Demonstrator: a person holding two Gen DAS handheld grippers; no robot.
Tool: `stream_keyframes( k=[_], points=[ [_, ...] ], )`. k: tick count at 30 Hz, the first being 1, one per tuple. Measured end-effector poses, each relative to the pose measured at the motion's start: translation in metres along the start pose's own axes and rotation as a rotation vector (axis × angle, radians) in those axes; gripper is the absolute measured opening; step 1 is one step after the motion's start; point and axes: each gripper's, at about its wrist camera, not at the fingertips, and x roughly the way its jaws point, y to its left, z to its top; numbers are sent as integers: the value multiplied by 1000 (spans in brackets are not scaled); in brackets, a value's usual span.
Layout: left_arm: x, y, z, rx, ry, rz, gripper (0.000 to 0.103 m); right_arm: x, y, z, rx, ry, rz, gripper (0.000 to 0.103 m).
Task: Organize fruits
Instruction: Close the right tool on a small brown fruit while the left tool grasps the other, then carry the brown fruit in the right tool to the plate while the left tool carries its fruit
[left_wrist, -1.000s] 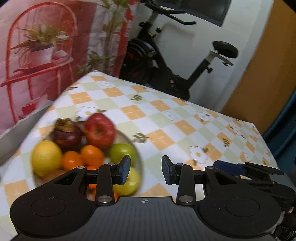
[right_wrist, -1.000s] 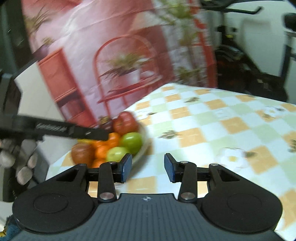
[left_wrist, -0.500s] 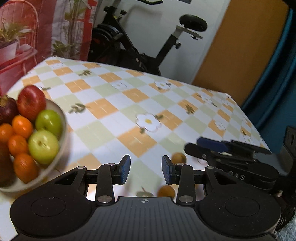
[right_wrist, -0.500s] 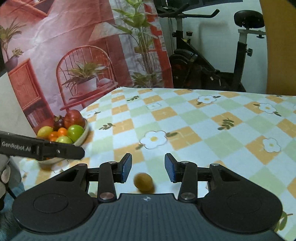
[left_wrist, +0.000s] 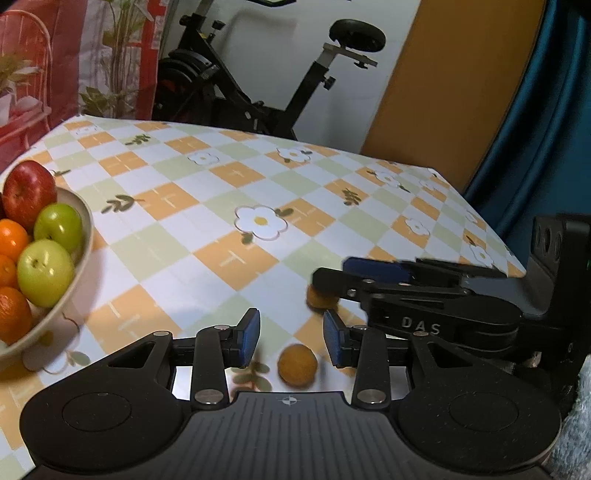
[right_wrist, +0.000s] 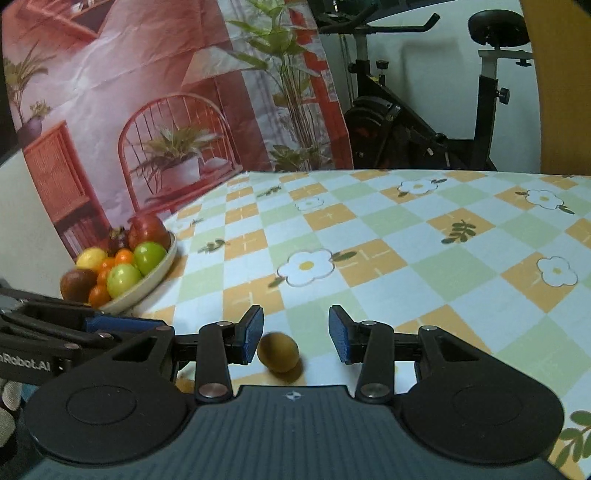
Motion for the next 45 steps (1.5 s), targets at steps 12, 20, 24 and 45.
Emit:
stream_keyframes(
  k=[12, 20, 24, 45],
  points=[
    [10, -1, -10, 6, 38, -11, 40, 8, 15, -8, -111, 40, 2, 39],
    [15, 1, -12, -5, 53, -17, 39, 9, 12, -8, -99, 52, -1, 30],
    [15, 3, -13, -15, 54, -24, 31, 9, 12, -8, -94, 52, 1, 30],
    [11, 7, -13, -46, 26, -27, 27, 7, 11, -8, -90, 47, 8, 30]
  ],
)
